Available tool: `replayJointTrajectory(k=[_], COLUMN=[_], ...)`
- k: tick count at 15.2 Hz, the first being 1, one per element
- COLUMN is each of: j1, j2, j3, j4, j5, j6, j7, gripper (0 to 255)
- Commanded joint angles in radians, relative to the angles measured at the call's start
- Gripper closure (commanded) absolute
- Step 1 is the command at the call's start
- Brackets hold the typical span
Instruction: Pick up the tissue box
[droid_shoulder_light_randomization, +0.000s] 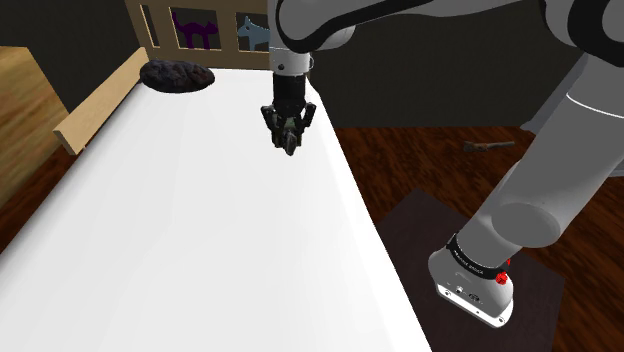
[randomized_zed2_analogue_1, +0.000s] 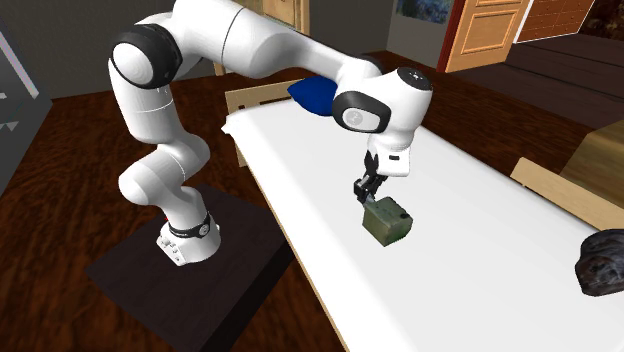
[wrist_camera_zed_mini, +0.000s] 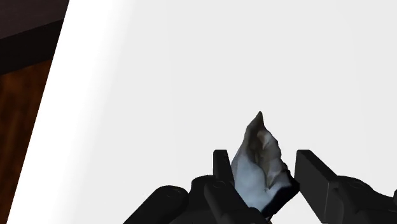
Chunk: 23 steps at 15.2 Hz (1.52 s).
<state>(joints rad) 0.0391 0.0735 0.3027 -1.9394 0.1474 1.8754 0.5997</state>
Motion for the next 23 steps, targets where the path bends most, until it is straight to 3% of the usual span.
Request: replayJointTrajectory(k=[1,8,23], j1=[0.0,0.0,-0.004], j2=[0.0,0.0,-0.033], j3=[0.0,0.0,-0.003], j4=[-0.001,0.0,0.162], j5=[0.0,0.0,0.003], j6=[0.001,0.001,-0.193], j7=[0.0,0.0,0.02], gripper=[255,255,255])
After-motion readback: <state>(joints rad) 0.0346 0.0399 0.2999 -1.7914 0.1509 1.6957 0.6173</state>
